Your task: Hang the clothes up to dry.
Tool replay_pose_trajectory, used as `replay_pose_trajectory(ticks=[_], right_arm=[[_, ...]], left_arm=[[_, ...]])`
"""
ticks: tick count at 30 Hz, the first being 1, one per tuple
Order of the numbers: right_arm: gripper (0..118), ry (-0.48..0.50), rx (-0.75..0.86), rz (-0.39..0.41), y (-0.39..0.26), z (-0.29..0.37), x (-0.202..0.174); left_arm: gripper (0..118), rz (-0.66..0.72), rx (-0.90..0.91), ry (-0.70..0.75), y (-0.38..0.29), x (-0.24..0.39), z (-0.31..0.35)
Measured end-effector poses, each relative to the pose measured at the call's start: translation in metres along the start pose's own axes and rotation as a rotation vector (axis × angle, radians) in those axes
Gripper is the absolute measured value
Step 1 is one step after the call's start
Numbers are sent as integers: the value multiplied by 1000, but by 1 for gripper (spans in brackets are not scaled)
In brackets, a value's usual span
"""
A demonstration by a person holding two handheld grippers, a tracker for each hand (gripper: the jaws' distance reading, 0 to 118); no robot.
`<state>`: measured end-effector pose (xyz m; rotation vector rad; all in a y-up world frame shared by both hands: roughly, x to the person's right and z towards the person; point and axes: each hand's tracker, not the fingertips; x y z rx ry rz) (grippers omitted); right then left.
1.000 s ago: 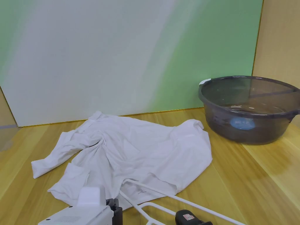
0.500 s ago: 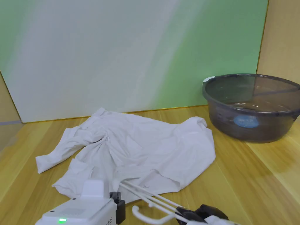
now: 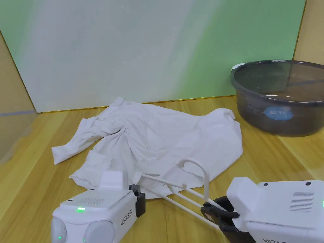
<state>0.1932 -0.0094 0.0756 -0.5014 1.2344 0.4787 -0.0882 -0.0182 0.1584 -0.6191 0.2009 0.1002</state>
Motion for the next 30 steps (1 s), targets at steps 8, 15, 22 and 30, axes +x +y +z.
replay_pose_trajectory(ticks=[8,15,22,30], right_arm=[[5,20,-2,-25,3,-4,0],[5,27,-3,-10,23,-26,-1],[5,32,-4,20,51,-67,-1],[5,24,-11,52,77,-101,-6]], left_arm=[[3,-2,-5,-1,-1,0,0],[3,-9,5,-9,2,1,6],[3,-18,20,-33,6,4,18],[3,-8,27,-41,6,1,22]])
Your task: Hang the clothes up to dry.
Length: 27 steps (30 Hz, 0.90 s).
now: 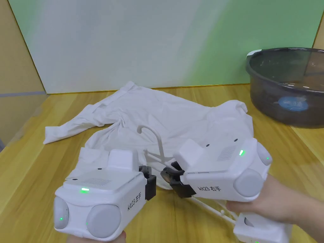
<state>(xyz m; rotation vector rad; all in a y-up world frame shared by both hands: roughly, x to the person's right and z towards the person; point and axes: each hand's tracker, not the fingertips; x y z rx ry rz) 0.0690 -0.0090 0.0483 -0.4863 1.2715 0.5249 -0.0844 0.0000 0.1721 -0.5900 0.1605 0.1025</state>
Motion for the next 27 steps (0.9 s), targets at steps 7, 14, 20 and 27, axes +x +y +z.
replay_pose_trajectory(ticks=[7,14,20,27], right_arm=[[5,-7,8,20,-1,1,-3],[5,-42,18,64,-5,7,-11],[5,-46,42,49,-1,11,-10],[5,-37,38,39,1,4,-9]], left_arm=[[3,34,33,3,1,-10,8],[3,14,118,-10,34,-15,21],[3,-32,143,-35,43,-7,28],[3,-46,127,-79,32,2,35]])
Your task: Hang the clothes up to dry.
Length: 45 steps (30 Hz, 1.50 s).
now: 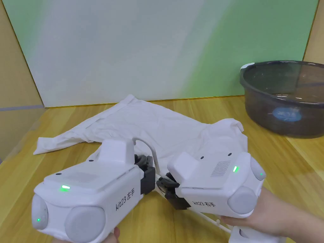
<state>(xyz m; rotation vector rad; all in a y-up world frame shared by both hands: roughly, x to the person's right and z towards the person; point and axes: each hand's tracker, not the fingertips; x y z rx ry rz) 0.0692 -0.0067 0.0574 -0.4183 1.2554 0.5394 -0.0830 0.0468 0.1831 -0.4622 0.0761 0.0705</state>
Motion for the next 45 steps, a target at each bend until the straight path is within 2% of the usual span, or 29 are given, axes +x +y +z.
replay_pose_trajectory(ticks=[9,16,19,20,21,22,25,27,29,30,32,36,38,41,43,45], right_arm=[[5,25,17,-70,0,-16,4],[5,33,25,-94,0,-19,3],[5,36,31,-103,0,-17,3],[5,40,34,-113,-1,-16,5],[5,44,35,-120,-1,-15,7],[5,45,37,-118,-2,-14,9],[5,76,55,-123,-4,-9,13],[5,107,85,-121,-6,-2,15],[5,147,109,-106,-7,4,16],[5,166,119,-80,-8,8,16],[5,195,141,-21,-11,17,15],[5,249,147,61,-16,30,12],[5,270,142,60,-17,32,13],[5,291,151,81,-17,38,12],[5,315,153,65,-17,40,14],[5,307,154,88,-18,42,10]], left_arm=[[3,17,-119,-36,-55,9,1],[4,42,-130,-34,-57,5,2],[38,36,-113,-54,-55,2,6],[56,25,-123,-38,-54,1,6],[66,-7,-134,-28,-53,-4,9],[71,-37,-135,-40,-51,-9,13],[71,-173,-130,-79,-34,-31,24],[71,-342,-125,-102,-18,-49,26],[71,-577,-74,-175,0,-65,26],[71,-717,-69,-226,11,-73,24],[71,-873,-99,-307,31,-83,18],[71,-963,-213,-525,64,-85,-4],[71,-969,-271,-622,69,-78,-18],[69,-957,-439,-672,68,-63,-43],[64,-948,-465,-731,64,-59,-53],[61,-904,-454,-751,64,-55,-59]])
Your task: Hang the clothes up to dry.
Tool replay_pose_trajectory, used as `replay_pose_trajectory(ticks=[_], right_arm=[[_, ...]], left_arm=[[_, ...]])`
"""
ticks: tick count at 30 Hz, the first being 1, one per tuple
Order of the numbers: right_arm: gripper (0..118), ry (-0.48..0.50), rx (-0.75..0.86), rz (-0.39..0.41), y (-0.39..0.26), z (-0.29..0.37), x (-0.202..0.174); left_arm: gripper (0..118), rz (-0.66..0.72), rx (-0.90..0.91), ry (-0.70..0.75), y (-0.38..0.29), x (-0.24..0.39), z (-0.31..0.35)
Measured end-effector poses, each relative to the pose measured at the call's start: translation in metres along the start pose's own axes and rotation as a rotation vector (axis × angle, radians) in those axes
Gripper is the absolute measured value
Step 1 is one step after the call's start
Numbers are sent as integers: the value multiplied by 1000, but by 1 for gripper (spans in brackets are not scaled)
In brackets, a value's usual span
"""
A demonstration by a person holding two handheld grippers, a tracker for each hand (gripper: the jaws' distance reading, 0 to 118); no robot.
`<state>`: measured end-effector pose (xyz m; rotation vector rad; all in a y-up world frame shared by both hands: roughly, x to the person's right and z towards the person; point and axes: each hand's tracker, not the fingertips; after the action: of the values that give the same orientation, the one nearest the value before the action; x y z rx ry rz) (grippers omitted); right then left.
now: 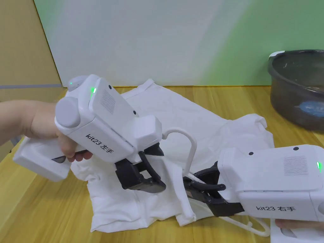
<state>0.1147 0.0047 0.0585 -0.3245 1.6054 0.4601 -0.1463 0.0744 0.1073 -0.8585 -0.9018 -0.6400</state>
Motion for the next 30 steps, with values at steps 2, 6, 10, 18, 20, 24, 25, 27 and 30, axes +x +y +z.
replay_pose_trajectory(ticks=[2,6,10,18,20,24,25,27,30], right_arm=[[5,16,-6,-7,-3,1,3],[5,20,-4,16,-3,2,2],[5,35,41,26,1,6,1],[61,-52,21,35,6,19,10],[76,-91,62,9,6,30,13],[78,-164,63,-8,13,46,13],[78,-179,60,-15,15,50,11],[78,-229,74,-46,17,61,5],[78,-300,114,-78,15,86,-20]], left_arm=[[61,24,50,-37,0,-4,1],[61,31,29,-34,-1,-6,-5],[41,61,12,-89,-4,-4,-16],[3,92,23,-156,-13,-7,-21],[3,109,47,-141,-17,-9,-17],[3,127,60,-144,-17,-12,-11],[3,107,80,-107,-13,-6,-10],[3,117,70,-97,-13,-7,-9],[3,107,113,-36,-10,-2,0]])
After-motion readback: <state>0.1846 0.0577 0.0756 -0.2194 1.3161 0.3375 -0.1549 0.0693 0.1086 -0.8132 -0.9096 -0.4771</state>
